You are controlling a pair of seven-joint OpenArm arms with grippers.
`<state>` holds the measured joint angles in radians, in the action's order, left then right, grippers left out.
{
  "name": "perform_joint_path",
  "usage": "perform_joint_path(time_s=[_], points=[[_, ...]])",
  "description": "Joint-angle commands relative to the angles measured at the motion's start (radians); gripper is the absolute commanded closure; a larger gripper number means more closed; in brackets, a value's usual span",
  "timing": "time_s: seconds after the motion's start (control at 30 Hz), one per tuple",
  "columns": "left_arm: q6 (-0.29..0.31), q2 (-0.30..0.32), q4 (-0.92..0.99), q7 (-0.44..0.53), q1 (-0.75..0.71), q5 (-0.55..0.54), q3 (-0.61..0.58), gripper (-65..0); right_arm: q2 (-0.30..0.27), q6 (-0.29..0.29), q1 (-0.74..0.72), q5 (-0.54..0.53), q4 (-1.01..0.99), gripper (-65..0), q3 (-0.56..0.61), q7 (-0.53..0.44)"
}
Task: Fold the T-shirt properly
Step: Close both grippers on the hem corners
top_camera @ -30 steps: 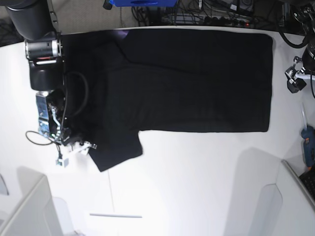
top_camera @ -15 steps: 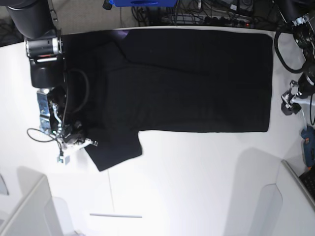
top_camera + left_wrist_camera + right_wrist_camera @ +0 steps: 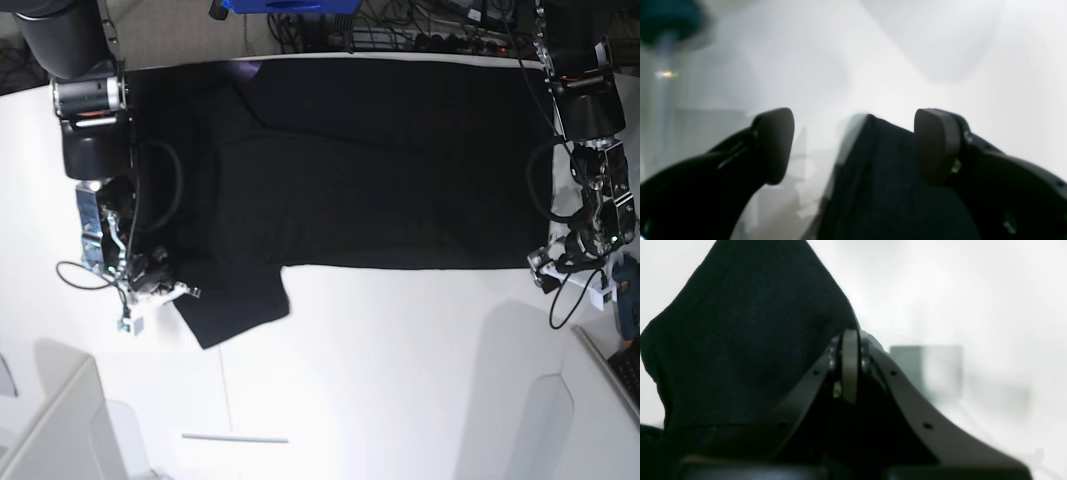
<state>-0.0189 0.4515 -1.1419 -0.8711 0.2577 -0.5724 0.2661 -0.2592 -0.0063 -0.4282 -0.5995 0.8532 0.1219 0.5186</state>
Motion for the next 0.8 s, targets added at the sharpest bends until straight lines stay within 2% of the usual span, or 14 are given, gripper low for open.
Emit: perform_joint_path(time_s=[0.0, 0.13, 0.3, 0.4, 0.77], points=[[0.001, 0.022, 0.015, 0.020, 0.039, 0.002, -0.015, -54.0, -0.005, 0.001, -0.016, 0.003, 0.007, 0.0, -0.003, 0.021], [0.001, 0.019, 0.109, 0.025, 0.087, 0.004, -0.070, -53.6, -0.005, 0.001, -0.018, 0.003, 0.007, 0.0, -0.003, 0.021], [0.001, 0.017, 0.125, 0.100, 0.099, 0.002, -0.150, -53.3, -0.007, 0.001, -0.018, 0.003, 0.007, 0.0, -0.003, 0.021], [0.001, 0.017, 0.125, 0.105, 0.098, -0.001, -0.187, -53.3, -0.007, 0.001, -0.018, 0.003, 0.007, 0.0, -0.003, 0.019], [0.001, -0.012, 0.236, 0.112, 0.093, 0.002, -0.199, -52.8, -0.010, 0.001, -0.019, 0.006, 0.008, 0.0, -0.003, 0.019]])
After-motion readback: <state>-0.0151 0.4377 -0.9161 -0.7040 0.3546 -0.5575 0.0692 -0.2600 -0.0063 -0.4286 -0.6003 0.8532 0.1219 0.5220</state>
